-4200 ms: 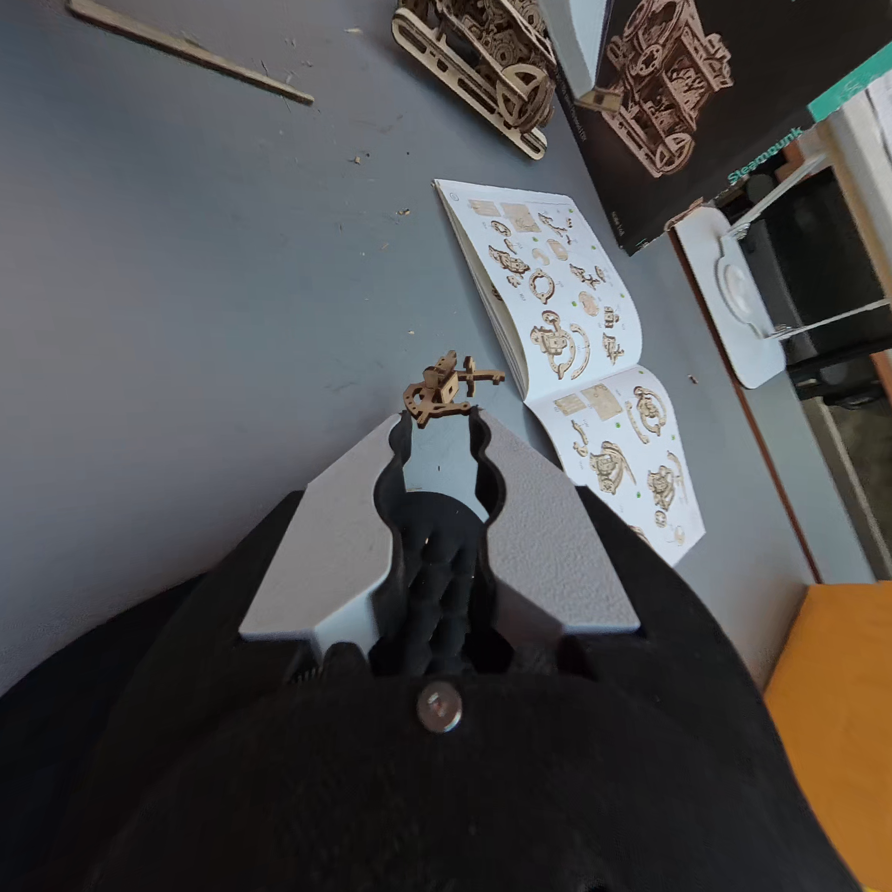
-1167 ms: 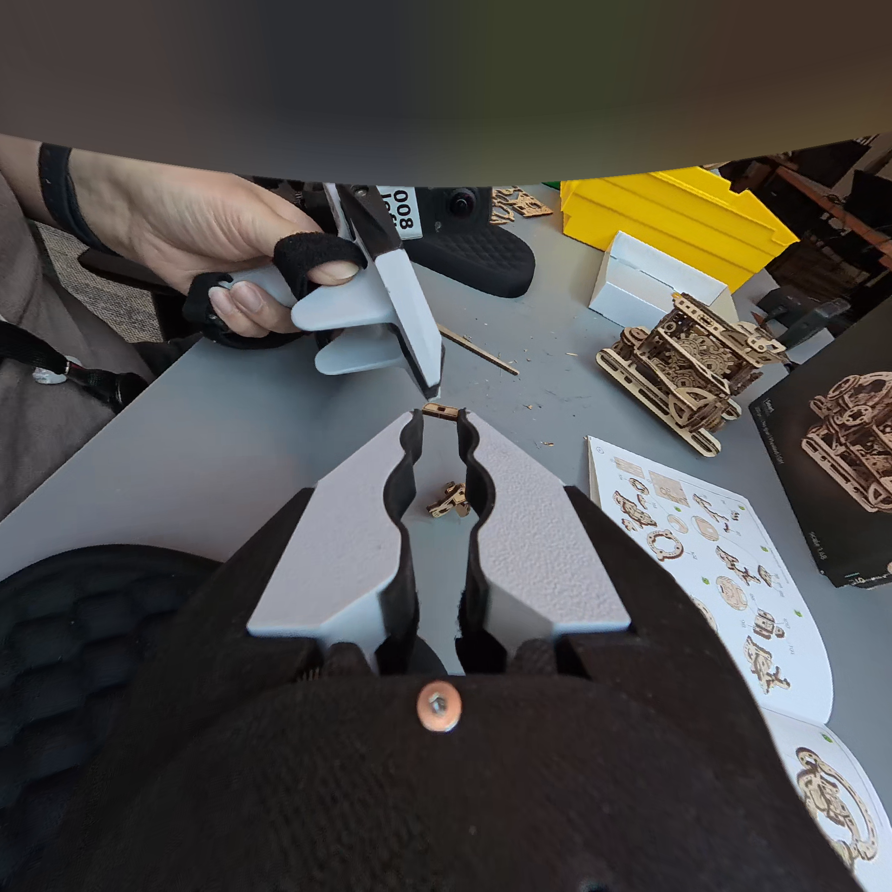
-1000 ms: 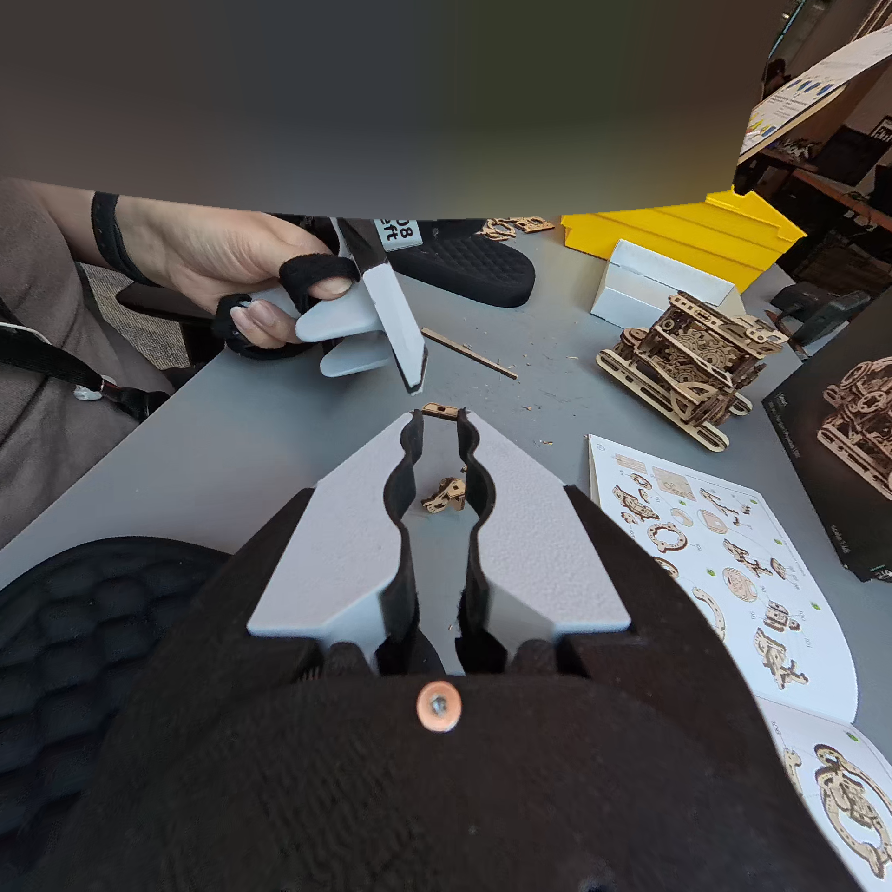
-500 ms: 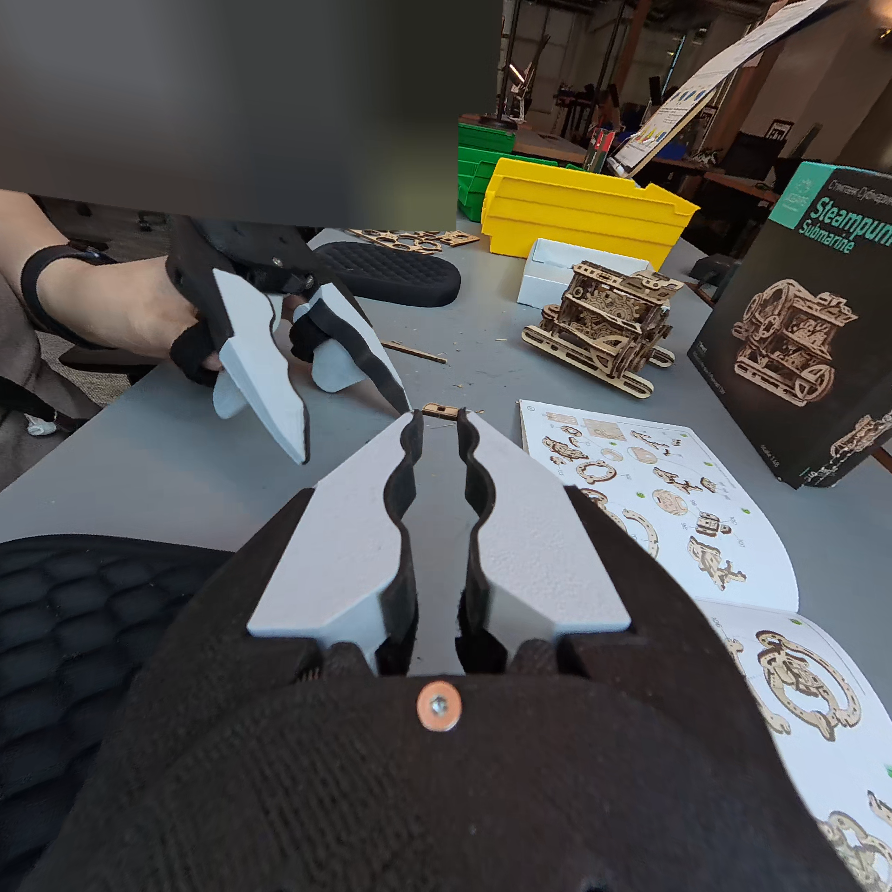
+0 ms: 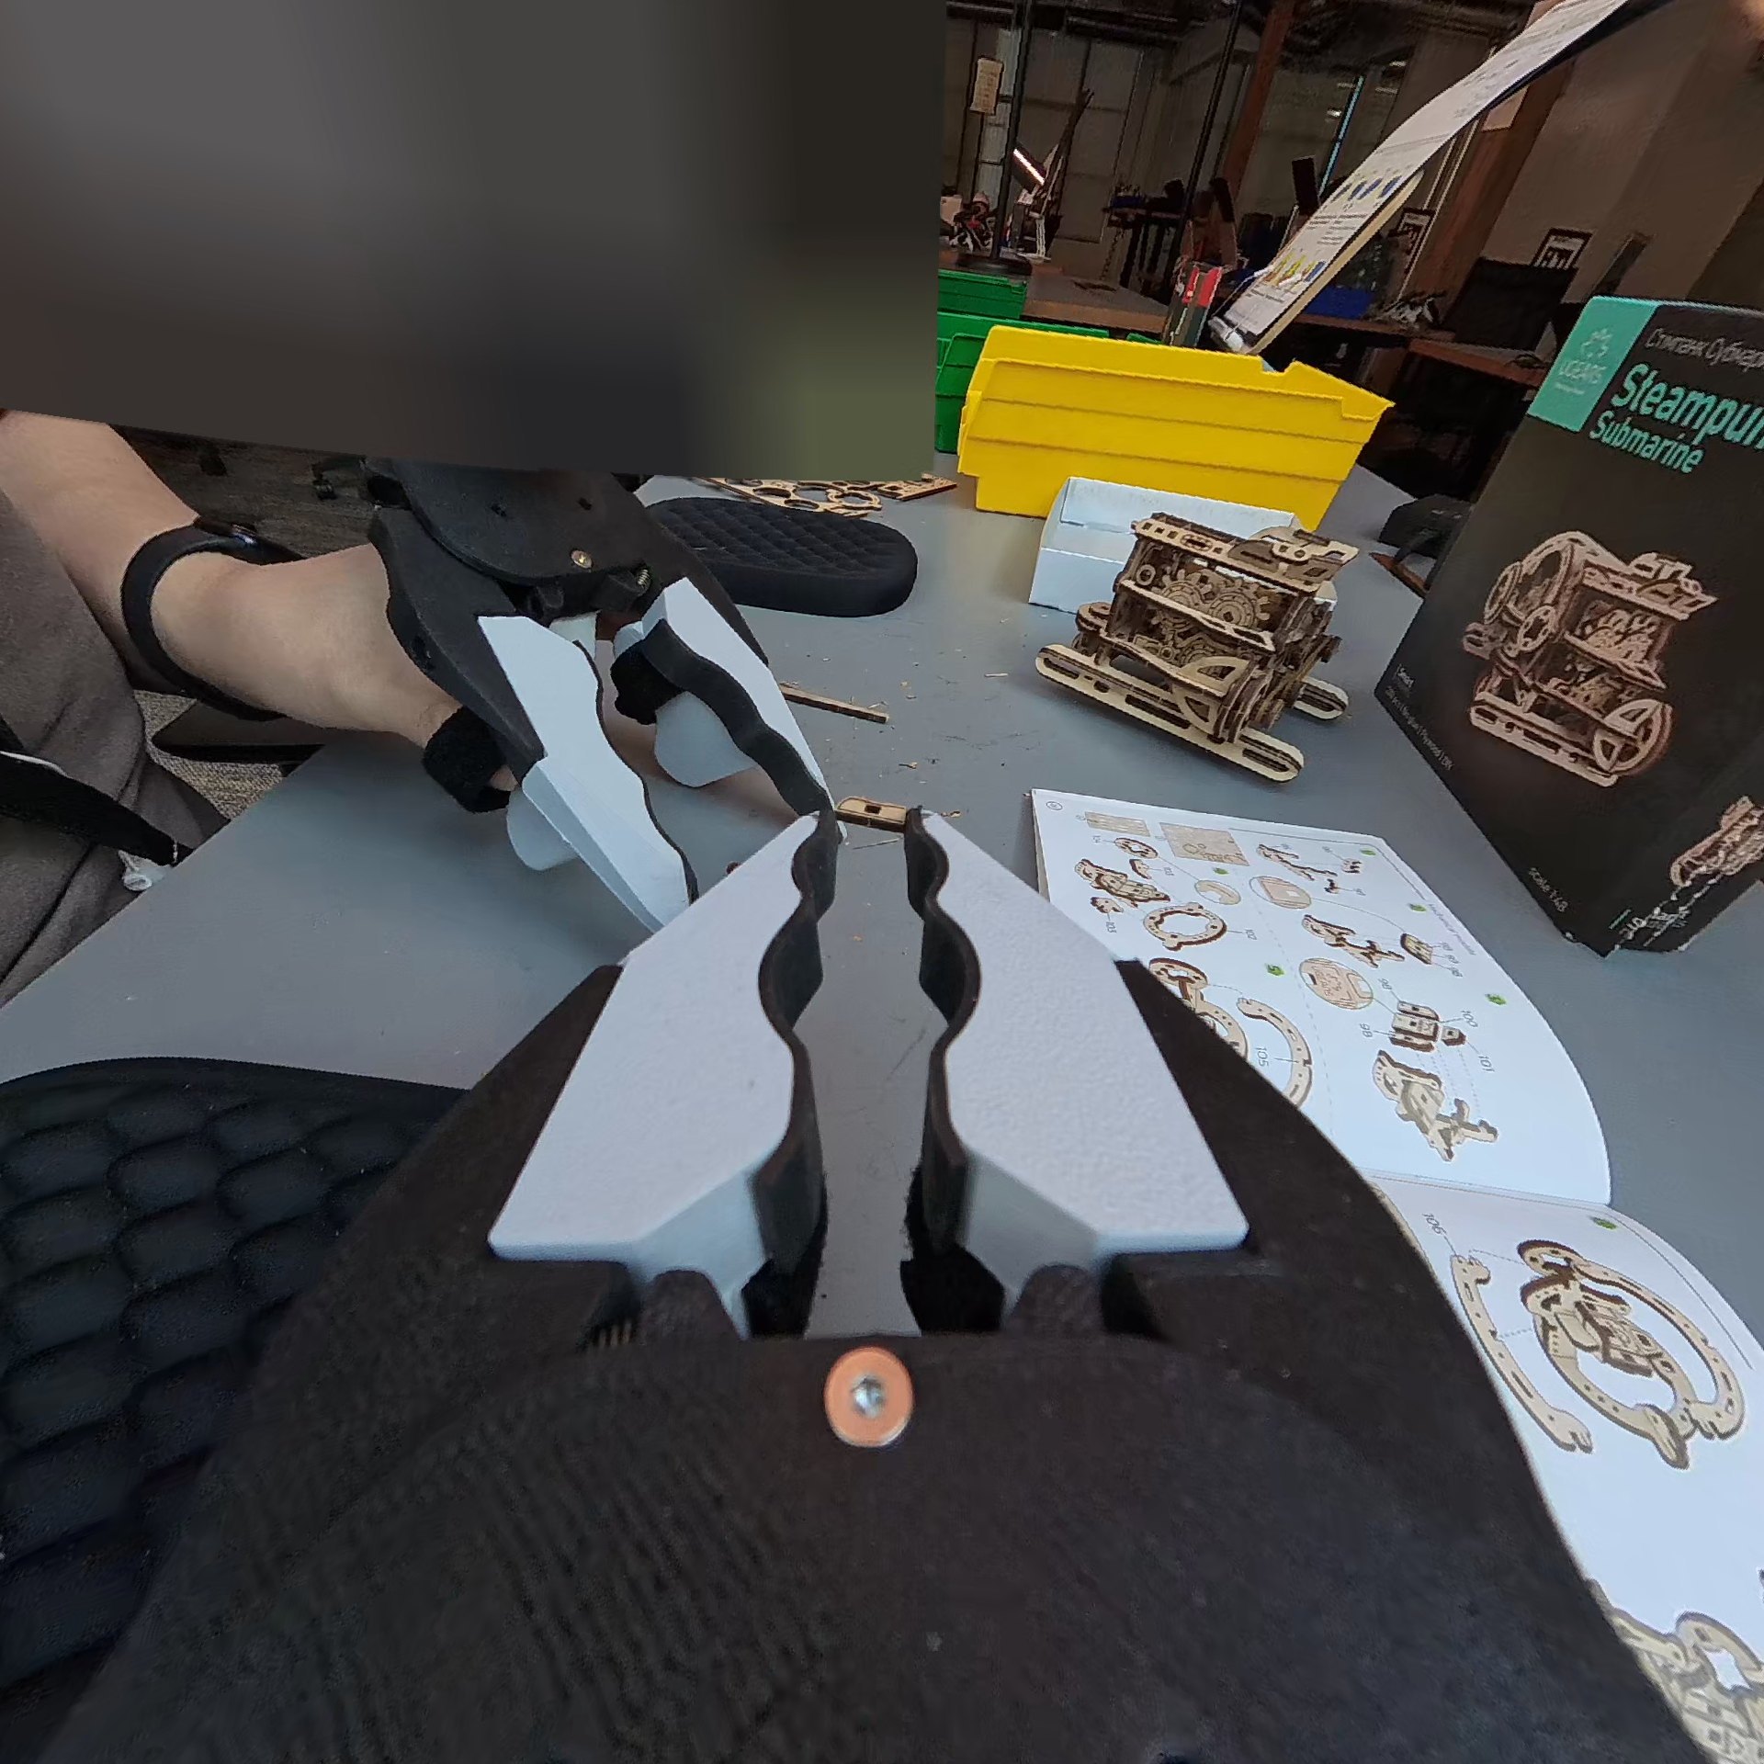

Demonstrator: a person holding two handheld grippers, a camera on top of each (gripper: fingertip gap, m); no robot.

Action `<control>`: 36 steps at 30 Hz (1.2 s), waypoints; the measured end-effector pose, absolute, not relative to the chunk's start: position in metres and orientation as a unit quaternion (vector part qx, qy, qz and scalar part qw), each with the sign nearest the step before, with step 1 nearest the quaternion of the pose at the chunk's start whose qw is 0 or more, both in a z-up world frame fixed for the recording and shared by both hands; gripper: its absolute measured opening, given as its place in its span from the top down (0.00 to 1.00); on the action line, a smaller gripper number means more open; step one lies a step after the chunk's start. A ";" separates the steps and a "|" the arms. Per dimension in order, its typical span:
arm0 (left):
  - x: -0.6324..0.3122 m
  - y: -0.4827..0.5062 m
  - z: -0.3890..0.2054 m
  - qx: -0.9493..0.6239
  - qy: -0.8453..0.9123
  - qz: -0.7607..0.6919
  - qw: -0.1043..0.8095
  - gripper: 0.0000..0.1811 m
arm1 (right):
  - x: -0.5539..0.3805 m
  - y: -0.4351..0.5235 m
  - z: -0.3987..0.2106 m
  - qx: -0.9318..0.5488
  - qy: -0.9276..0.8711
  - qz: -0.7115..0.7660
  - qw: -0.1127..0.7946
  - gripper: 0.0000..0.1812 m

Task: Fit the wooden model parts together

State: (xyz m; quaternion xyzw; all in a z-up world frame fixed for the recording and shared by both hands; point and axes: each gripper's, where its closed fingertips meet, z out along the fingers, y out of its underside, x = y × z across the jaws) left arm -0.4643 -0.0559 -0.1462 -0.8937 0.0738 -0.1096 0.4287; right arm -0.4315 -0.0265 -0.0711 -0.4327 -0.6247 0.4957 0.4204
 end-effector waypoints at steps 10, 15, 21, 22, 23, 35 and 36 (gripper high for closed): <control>-0.469 -0.061 -0.148 -0.893 0.119 -0.103 0.422 0.66 | -0.432 -0.028 -0.072 -0.431 -0.630 0.494 0.417 0.93; -0.473 -0.062 -0.149 -0.893 0.135 -0.092 0.420 0.70 | -0.432 -0.030 -0.074 -0.430 -0.635 0.492 0.413 0.93; -0.478 -0.075 -0.147 -0.893 0.098 -0.123 0.421 0.67 | -0.433 -0.030 -0.074 -0.430 -0.635 0.493 0.411 0.93; -0.480 -0.078 -0.147 -0.894 0.089 -0.123 0.423 0.67 | -0.433 -0.030 -0.075 -0.430 -0.636 0.492 0.410 0.93; -0.481 -0.080 -0.146 -0.893 0.080 -0.125 0.424 0.67 | -0.433 -0.030 -0.075 -0.431 -0.637 0.491 0.409 0.93; -0.482 -0.090 -0.149 -0.902 0.107 -0.085 0.409 0.77 | -0.446 -0.045 -0.099 -0.433 -0.697 0.423 0.385 0.93; -0.483 -0.092 -0.149 -0.902 0.107 -0.086 0.409 0.79 | -0.450 -0.045 -0.104 -0.440 -0.705 0.406 0.381 0.93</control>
